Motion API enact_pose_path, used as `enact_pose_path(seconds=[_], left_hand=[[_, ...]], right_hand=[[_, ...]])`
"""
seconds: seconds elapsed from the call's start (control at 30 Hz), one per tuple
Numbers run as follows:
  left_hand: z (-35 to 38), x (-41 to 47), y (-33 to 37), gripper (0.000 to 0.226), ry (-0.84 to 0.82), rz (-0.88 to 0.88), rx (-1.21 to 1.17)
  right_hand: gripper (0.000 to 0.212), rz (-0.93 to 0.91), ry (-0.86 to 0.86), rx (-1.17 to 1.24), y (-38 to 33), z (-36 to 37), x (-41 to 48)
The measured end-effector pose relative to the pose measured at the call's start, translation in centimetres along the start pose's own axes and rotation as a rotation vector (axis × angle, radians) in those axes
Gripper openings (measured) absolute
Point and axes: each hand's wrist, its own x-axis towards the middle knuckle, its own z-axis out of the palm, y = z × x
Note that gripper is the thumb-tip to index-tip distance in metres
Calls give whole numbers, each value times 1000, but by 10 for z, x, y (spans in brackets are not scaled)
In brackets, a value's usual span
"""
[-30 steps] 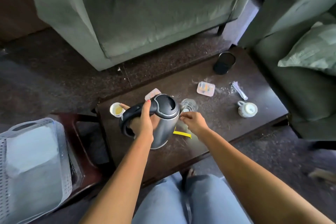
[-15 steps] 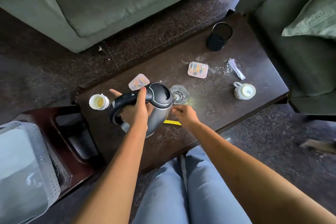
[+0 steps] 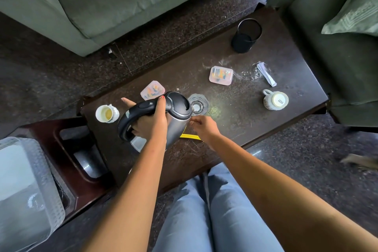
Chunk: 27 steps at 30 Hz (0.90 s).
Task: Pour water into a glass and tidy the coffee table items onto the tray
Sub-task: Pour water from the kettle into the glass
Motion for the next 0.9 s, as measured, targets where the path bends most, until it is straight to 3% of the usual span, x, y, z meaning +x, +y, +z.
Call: enact_pose_path(seconds=[0.23,0.4,0.63,0.9], left_hand=[[4,0,1,103,-30,12,91],[4,-3,7,100,-53,20,124],[3,-18,19,107,12,208,167],[7,-20,23,105,-15,205,228]], right_hand=[[22,12,-14,28,1,4,-2],[23,32,-6,42,-1,7,-2],[19,50,-16,118,2,6,0],[23,64,-17,163,3,5,2]])
